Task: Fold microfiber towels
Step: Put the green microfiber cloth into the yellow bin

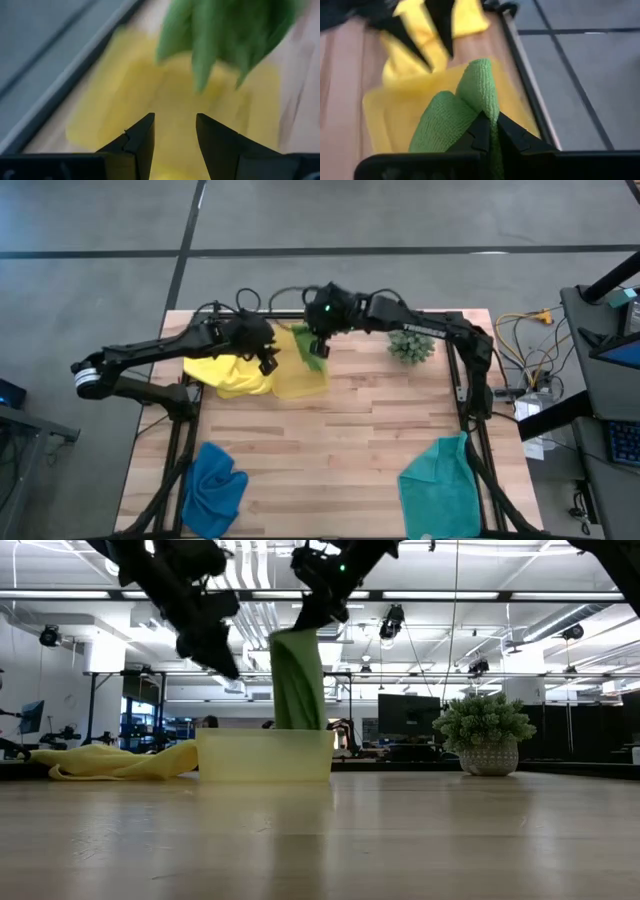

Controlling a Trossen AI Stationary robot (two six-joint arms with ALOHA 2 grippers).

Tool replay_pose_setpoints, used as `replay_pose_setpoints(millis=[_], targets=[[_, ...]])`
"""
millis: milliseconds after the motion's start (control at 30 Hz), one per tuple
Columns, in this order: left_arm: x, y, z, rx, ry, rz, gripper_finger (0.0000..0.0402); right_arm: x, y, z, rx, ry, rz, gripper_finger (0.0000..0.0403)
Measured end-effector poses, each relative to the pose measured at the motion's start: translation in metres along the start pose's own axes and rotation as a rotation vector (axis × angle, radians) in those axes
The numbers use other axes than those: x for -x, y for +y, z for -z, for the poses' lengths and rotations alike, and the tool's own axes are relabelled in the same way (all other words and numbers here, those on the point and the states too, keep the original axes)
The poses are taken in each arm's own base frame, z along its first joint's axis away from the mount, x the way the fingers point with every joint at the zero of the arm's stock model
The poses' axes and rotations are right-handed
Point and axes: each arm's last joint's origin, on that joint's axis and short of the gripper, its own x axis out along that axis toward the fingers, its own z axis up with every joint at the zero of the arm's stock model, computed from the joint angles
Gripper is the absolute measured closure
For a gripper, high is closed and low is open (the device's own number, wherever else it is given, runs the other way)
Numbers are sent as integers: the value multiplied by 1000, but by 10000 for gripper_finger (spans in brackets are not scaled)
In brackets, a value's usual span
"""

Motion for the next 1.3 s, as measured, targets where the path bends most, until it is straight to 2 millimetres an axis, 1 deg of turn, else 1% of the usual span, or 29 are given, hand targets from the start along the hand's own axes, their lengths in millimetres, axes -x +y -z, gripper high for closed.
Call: replay_pose_setpoints(millis=[167, 300, 400, 567, 667, 800, 967, 1167, 1233, 1300], targets=[[20, 1, -26, -44, -299, -1, 272, 22, -5, -19, -4, -70, 6, 394], [29, 2, -41, -141, -470, -32, 272, 32, -5, -27, 32, -121, -74, 394], [33, 2, -46, -148, -499, -37, 272, 37, -6, -29, 34, -118, -79, 394], [33, 2, -46, -151, -495, -25, 272, 41, -5, -29, 90, -94, -88, 394], [33, 0, -46, -170, -500, 41, 272, 41, -4, -29, 109, -92, -102, 394], [33, -3, -46, -212, -510, 139, 272, 41, -1, -27, 129, -87, -163, 394], [33, -4, -45, -280, -510, 174, 271, 41, 3, -27, 176, -96, -185, 394], [34, -5, -44, -284, -515, 206, 264, 42, 9, -28, 211, -120, -261, 394], [37, -5, -45, -286, -523, 209, 275, 41, 10, -28, 211, -117, -264, 394], [40, -5, -47, -288, -536, 208, 306, 41, 11, -28, 213, -119, -264, 394]])
